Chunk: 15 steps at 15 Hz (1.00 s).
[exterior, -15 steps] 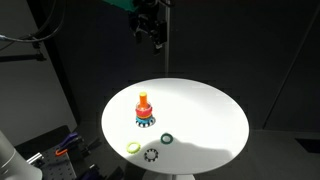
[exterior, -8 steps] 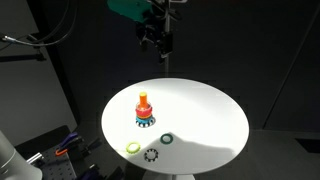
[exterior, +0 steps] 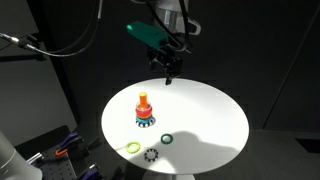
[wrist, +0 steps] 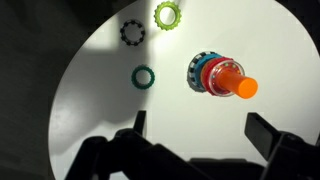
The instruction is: Put the green ring through the pole
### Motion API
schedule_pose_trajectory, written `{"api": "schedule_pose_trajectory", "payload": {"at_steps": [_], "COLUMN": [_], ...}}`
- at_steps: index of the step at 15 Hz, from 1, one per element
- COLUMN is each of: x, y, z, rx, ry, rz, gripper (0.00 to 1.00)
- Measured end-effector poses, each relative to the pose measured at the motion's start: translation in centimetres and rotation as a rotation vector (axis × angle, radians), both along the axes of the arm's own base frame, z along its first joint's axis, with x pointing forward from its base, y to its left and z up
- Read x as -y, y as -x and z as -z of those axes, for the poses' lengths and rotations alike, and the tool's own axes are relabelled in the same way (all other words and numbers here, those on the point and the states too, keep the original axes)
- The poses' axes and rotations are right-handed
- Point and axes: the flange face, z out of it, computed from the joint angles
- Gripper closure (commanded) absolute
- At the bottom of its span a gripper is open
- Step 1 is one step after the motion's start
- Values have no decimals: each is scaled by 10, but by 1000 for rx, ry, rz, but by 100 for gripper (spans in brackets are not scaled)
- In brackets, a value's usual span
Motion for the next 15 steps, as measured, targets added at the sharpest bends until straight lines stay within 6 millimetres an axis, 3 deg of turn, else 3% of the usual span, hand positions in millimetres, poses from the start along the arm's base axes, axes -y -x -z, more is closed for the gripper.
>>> {"api": "schedule_pose_trajectory", "payload": {"at_steps": [4, 8, 11, 15], "x": [4, 5, 2, 2], "y": [-12, -25, -28, -28], "z": [45, 75, 86, 86], "rx": [-90, -131, -146, -145], "ry": [24, 99, 115, 114], "rz": [-9, -33, -47, -46], "gripper": [0, 0, 0, 0]}}
